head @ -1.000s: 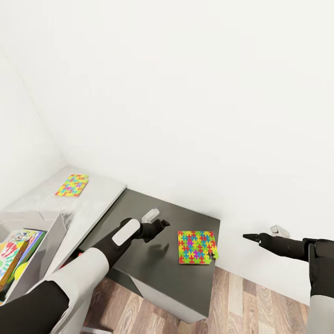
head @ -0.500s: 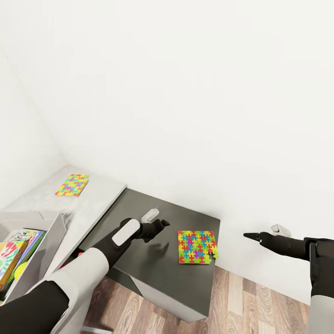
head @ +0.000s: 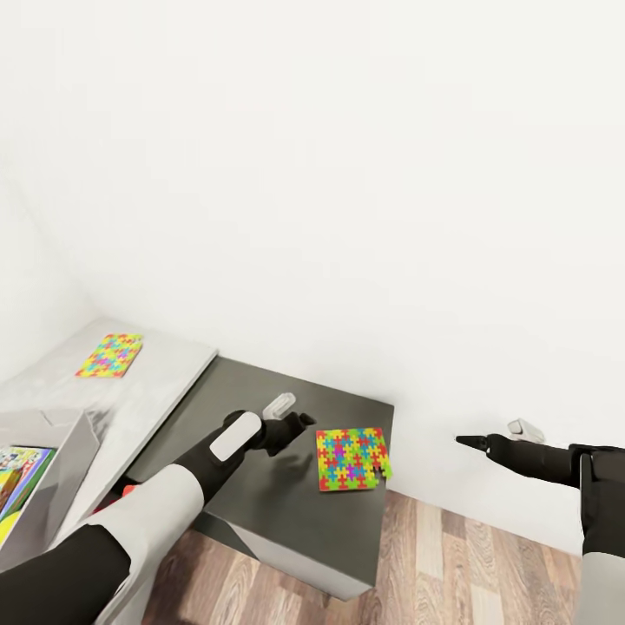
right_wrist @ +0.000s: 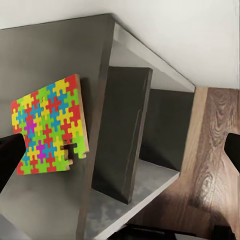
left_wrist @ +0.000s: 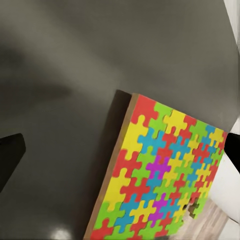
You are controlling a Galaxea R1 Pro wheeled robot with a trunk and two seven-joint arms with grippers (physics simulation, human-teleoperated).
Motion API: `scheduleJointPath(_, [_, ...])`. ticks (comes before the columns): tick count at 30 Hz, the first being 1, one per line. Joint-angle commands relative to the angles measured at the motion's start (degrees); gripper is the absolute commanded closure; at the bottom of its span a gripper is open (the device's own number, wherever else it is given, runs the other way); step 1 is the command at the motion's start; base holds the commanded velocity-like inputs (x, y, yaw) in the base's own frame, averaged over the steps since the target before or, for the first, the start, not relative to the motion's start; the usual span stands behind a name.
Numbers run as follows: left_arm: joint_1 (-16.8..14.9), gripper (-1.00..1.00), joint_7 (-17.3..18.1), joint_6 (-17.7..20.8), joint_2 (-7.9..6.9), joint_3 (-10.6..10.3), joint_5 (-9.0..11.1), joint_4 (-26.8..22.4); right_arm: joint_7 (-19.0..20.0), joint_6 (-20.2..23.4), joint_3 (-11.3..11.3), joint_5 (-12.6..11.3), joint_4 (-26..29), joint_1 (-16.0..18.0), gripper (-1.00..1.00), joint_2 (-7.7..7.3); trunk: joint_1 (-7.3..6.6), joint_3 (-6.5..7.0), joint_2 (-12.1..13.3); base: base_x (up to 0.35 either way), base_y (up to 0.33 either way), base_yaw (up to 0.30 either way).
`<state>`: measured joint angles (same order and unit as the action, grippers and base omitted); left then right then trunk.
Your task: Put all the toys in the child's room - the three board games (two on the bed and one on the table), the two jigsaw puzzles on the table, and the tennis ball on the table - inside the toy box on the table in the child's room.
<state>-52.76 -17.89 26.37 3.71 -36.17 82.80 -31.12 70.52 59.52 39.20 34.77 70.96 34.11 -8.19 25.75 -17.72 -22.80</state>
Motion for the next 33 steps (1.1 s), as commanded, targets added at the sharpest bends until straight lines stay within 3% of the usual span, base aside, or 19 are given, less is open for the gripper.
scheduleJointPath(1, [-0.06, -1.00, -0.48, -0.06, -0.03, -0.23, 0.61, -0.07, 0.59, 0.36, 0.09, 0.56, 0.05, 0.08, -1.00, 0.01, 0.03, -0.11, -0.11, 0.000, 0.000, -0.158])
scheduleJointPath(33, [-0.06, -1.00, -0.49, -0.09, -0.21, -0.22, 0.61, 0.10, 0.76, 0.34, 0.09, 0.44, 0.58, 0.08, -1.00, 0.01, 0.03, -0.49, -0.11, 0.000, 0.000, -0.024])
